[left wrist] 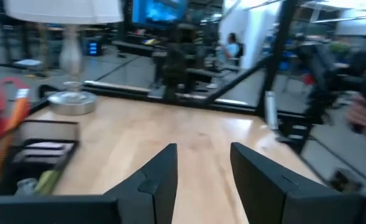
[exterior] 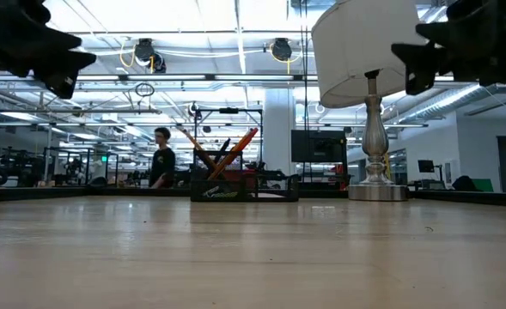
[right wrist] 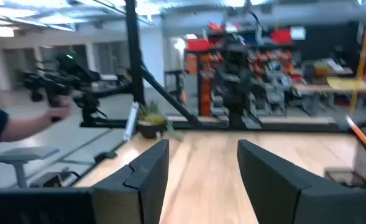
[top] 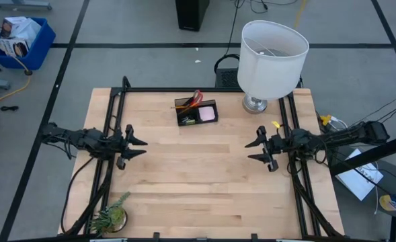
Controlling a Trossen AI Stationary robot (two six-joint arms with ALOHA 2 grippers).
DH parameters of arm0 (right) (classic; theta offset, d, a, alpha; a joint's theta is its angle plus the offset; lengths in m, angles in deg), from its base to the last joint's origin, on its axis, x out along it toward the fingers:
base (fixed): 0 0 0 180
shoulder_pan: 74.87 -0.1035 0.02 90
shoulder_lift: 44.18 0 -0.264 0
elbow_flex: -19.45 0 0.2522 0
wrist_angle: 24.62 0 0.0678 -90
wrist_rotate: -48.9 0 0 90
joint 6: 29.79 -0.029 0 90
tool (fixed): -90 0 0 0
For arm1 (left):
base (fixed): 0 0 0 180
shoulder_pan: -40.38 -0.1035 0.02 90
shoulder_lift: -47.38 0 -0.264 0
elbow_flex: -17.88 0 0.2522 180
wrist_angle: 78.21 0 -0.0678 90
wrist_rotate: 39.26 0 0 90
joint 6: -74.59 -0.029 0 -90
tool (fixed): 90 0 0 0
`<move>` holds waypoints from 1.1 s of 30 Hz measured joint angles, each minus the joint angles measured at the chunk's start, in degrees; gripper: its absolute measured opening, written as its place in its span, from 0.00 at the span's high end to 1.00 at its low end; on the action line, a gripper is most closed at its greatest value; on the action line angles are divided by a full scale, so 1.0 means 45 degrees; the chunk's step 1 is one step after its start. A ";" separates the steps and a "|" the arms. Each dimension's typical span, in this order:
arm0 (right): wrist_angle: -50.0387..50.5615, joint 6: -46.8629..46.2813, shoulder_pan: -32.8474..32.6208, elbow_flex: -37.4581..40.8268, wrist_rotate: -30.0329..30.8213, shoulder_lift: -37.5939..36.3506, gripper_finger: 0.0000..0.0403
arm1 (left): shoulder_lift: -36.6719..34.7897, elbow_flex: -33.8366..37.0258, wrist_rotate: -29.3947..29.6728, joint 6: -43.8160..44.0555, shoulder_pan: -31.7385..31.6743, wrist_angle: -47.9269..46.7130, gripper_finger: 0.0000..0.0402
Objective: Pick and place office supplies into organizer
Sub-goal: Return to Home Position
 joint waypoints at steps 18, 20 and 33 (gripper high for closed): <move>0.0385 -0.0580 0.0826 0.0048 -0.0189 -0.0146 0.55 | 0.0077 0.0000 0.1788 -0.0681 0.0000 -0.0625 0.62; 0.0385 -0.0580 0.0826 0.0048 -0.0189 -0.0146 0.55 | 0.0077 0.0000 0.1790 -0.0925 0.0000 -0.0624 0.62; 0.0385 -0.0575 0.0826 0.0053 -0.0189 -0.0146 0.55 | 0.0082 0.0000 0.1774 -0.0953 0.0000 -0.0798 0.62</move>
